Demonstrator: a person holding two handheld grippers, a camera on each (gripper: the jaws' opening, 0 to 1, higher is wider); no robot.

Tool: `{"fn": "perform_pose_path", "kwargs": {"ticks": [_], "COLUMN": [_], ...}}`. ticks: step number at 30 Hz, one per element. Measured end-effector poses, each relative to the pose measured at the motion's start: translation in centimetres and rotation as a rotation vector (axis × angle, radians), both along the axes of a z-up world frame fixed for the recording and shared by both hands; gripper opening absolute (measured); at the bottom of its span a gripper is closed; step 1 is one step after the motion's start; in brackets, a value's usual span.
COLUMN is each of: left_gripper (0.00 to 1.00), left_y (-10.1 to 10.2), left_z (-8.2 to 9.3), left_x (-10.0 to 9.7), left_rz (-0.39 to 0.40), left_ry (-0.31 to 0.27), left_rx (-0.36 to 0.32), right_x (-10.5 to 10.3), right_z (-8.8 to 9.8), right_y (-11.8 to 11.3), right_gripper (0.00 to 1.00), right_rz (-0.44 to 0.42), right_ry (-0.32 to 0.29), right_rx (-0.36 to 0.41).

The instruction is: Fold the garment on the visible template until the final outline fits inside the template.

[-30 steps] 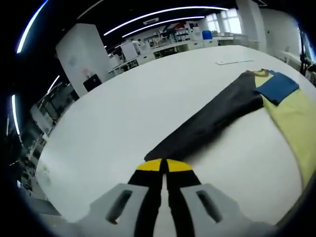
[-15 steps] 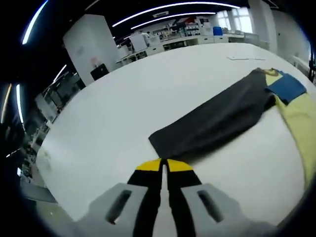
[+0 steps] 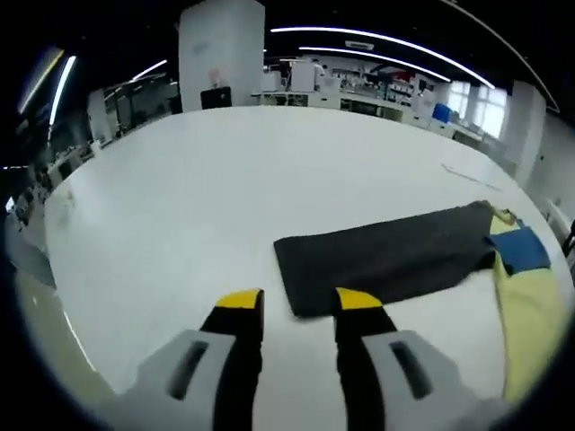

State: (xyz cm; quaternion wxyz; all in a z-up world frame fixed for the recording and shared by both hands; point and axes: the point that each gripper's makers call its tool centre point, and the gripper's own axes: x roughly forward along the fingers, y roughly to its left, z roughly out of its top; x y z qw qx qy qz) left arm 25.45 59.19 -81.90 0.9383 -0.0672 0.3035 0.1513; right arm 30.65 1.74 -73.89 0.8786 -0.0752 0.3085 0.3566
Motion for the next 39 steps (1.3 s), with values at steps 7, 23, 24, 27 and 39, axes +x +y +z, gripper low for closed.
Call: {"fn": "perform_pose_path", "kwargs": {"ticks": [7,23,24,27,39], "left_gripper": [0.21,0.09,0.08,0.06,0.0], "left_y": [0.4,0.3,0.1,0.2,-0.3], "left_z": [-1.3,-2.3,-2.2,-2.1,0.0], "left_x": [0.0,0.5,0.4,0.3,0.9], "left_rz": [0.011,0.093,0.096,0.112,0.111], "left_ry": [0.024,0.044,0.046,0.049,-0.014], "left_rx": [0.032,-0.076,-0.085,-0.089,-0.079], "right_x": [-0.1,-0.6,-0.6,-0.8,-2.7], "right_z": [0.0,0.3,0.3,0.3,-0.5], "right_y": [-0.3,-0.9,-0.8,-0.8,0.2], "right_gripper": [0.99,0.99,0.99,0.99,0.99], "right_rz": [-0.011,-0.025,-0.022,-0.012,0.06], "right_ry": [-0.002,-0.01,-0.007,-0.002,0.052], "right_rx": [-0.007,0.027,0.031,0.037,0.045]}}
